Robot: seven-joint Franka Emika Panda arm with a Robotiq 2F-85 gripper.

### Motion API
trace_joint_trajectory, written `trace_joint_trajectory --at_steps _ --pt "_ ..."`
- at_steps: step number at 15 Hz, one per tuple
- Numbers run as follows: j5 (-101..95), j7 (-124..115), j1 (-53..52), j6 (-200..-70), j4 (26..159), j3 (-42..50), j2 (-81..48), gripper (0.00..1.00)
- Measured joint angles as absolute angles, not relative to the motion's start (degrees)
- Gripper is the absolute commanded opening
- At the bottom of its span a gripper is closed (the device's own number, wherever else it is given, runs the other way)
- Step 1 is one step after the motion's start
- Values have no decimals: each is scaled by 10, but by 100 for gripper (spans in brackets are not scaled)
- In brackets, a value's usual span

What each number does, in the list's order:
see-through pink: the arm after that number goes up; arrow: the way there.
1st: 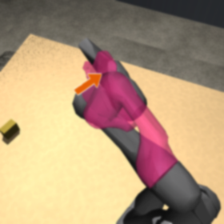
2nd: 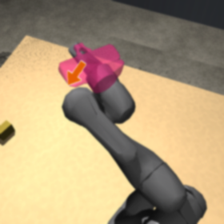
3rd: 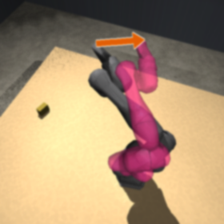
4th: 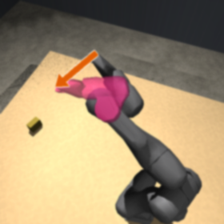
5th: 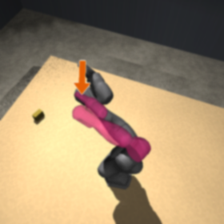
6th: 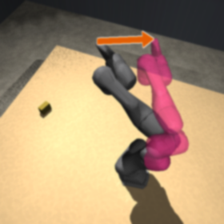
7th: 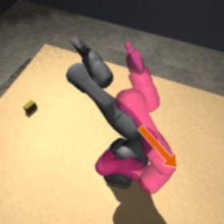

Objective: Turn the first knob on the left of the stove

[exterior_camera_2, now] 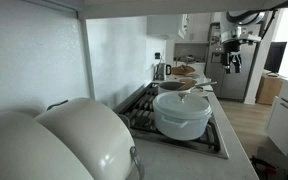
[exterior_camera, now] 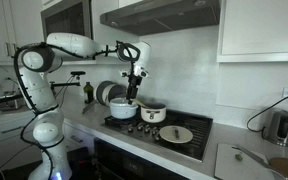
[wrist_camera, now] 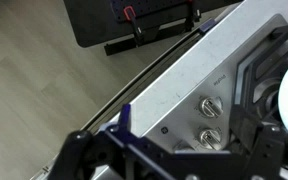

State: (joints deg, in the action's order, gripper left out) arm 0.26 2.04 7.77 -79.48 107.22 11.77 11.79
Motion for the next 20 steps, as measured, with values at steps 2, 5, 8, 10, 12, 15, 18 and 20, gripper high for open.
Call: trace_joint_trajectory --at_steps 2,5,8,10,12,15,18,20 --pt "3 20 78 -795 1072 118 118 100" --pt "3 20 78 -795 1072 117 115 100" --pt "4 31 77 -789 1073 113 105 100" --pt "5 47 75 -776 1074 110 94 100" --pt "9 76 71 -757 1074 109 81 100" --pt "15 124 67 -725 1074 105 60 100" --pt "16 163 67 -698 1073 99 39 100" --pt "18 181 67 -686 1073 95 26 100"
